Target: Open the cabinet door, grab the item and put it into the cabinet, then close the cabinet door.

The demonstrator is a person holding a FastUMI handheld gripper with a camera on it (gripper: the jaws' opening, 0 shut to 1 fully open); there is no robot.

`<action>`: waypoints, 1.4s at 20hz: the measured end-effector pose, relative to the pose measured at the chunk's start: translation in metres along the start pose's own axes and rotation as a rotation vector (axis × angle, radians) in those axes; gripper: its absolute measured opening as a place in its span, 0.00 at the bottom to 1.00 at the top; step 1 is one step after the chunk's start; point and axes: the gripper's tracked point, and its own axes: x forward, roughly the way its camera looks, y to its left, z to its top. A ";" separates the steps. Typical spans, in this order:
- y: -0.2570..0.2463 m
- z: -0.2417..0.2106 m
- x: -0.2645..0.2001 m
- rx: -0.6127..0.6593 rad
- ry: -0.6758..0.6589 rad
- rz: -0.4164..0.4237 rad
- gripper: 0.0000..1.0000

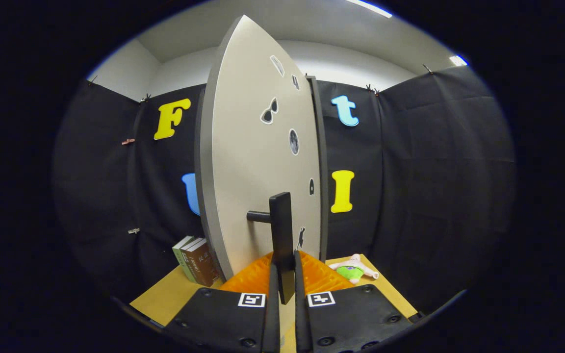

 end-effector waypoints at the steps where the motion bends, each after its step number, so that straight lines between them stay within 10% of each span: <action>1: -0.004 0.000 0.001 0.006 -0.004 -0.012 0.14; 24: -0.048 0.016 -0.012 0.001 -0.081 -0.130 0.09; 28: -0.047 0.010 -0.024 -0.064 -0.038 -0.121 0.36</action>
